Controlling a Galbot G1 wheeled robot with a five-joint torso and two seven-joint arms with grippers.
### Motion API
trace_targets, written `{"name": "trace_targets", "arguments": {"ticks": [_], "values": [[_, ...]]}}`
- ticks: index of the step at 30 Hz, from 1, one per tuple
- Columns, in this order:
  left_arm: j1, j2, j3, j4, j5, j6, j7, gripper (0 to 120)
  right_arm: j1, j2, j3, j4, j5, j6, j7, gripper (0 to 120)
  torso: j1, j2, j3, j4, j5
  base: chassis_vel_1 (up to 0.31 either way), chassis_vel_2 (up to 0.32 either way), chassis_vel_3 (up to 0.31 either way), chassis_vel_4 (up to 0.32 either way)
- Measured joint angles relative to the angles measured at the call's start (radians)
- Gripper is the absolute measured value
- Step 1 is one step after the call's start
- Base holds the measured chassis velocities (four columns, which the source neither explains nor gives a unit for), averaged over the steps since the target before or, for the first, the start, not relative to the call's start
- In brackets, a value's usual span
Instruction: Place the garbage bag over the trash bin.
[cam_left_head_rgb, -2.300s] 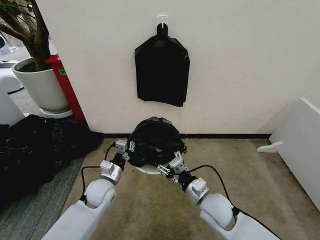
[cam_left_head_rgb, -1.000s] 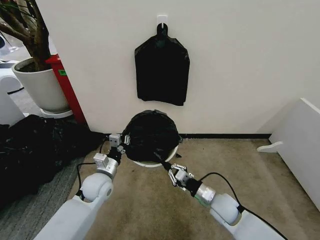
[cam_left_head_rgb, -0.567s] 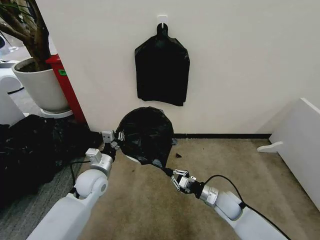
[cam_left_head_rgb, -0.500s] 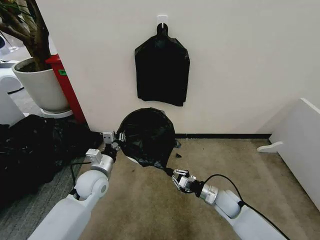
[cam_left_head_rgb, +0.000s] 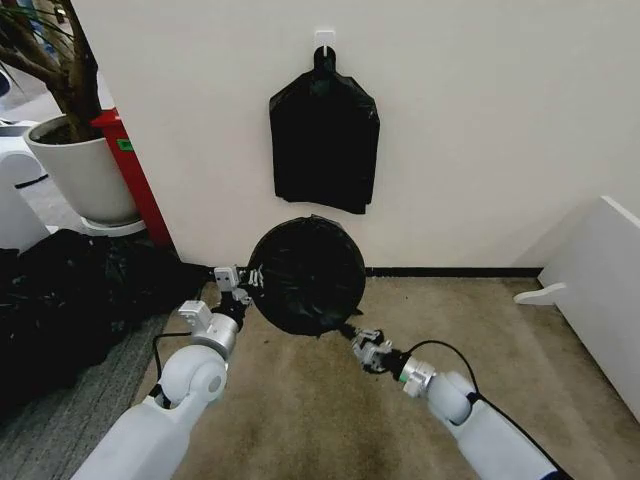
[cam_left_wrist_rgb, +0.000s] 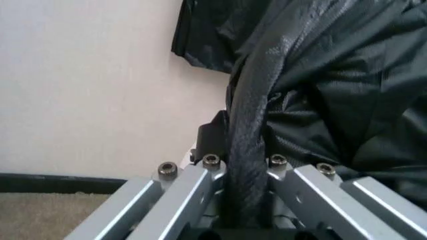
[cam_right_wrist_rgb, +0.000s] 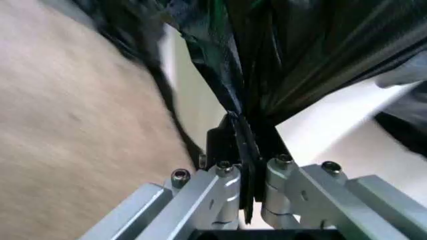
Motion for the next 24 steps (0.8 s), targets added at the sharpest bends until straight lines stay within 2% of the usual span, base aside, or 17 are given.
{"name": "trace_targets", "arguments": {"ticks": [4,6,7,8,9,11,12,15,16,17,19,21,22,24], "values": [[0.0,-0.007,0.0,0.0,0.003,-0.007,0.002,2,-0.013,-0.01,-0.011,0.001,-0.007,-0.044,0.098,0,0.0,0.0,0.0,0.0,0.0,0.0,0.0,0.0,0.0],[-0.008,-0.011,0.001,0.012,0.012,-0.023,0.004,2,-0.027,-0.026,-0.035,0.013,0.076,-0.033,0.104,0,0.0,0.0,0.0,-0.0002,0.0002,0.0,0.0,0.0,0.0],[-0.015,-0.014,0.002,0.026,0.023,-0.038,0.005,2,-0.032,-0.036,-0.047,0.015,0.159,0.006,0.066,0,0.0,0.0,0.0,-0.0001,0.0001,0.0,0.0,0.0,0.0],[-0.017,-0.015,0.002,0.029,0.025,-0.041,0.005,2,-0.033,-0.038,-0.048,0.015,0.18,0.019,0.049,0,0.0,0.0,0.0,-0.0001,0.0001,0.0,0.0,0.0,0.0],[-0.026,-0.019,0.004,0.046,0.038,-0.061,0.005,2,-0.034,-0.048,-0.049,0.009,0.276,0.094,-0.064,5,0.0,0.0,0.0,-0.0002,0.0,0.0,0.0,0.0,0.0],[-0.032,-0.024,0.005,0.06,0.05,-0.074,0.006,2,-0.034,-0.06,-0.041,0.002,0.382,0.178,-0.234,13,0.0,0.0,0.0,0.0,0.0003,0.0,0.0,0.0,0.0],[-0.032,-0.024,0.005,0.06,0.05,-0.074,0.006,2,-0.034,-0.06,-0.041,0.002,0.382,0.178,-0.234,13,0.0,0.0,0.0,0.0,0.0003,0.0,0.0,0.0,0.0],[-0.034,-0.028,0.008,0.077,0.095,-0.095,0.013,2,-0.037,-0.092,-0.021,0.019,0.646,0.239,-0.588,26,0.0,0.0,0.0,-0.0003,0.0002,0.0,0.0,0.0,0.0],[-0.033,-0.029,0.008,0.079,0.101,-0.098,0.015,2,-0.038,-0.096,-0.018,0.027,0.68,0.239,-0.626,26,0.0,0.0,0.0,-0.0004,0.0002,0.0,0.0,0.0,0.0],[-0.024,-0.03,0.008,0.084,0.136,-0.114,0.027,2,-0.042,-0.108,-0.01,0.061,0.777,0.24,-0.732,33,0.0,0.0,0.0,-0.0003,-0.0001,0.0,0.0,0.0,0.0],[-0.009,-0.034,0.007,0.091,0.184,-0.136,0.044,2,-0.048,-0.119,-0.006,0.122,0.876,0.24,-0.791,41,0.0,0.0,0.0,0.0,0.0001,0.0,0.0,0.0,0.0],[-0.003,-0.039,0.008,0.095,0.205,-0.148,0.051,2,-0.051,-0.123,-0.006,0.159,0.922,0.236,-0.792,46,0.0,0.0,0.0,0.0,0.0001,0.0,0.0,0.0,0.0],[-0.001,-0.044,0.011,0.101,0.222,-0.157,0.056,2,-0.054,-0.126,-0.008,0.191,0.954,0.222,-0.778,50,0.0,0.0,0.0,0.0001,0.0,0.0,0.0,0.0,0.0],[0.004,-0.057,0.021,0.114,0.256,-0.179,0.07,2,-0.059,-0.127,-0.022,0.257,0.98,0.181,-0.697,48,0.0,0.0,0.0,0.0,-0.0001,0.0,0.0,0.0,0.0]]}}
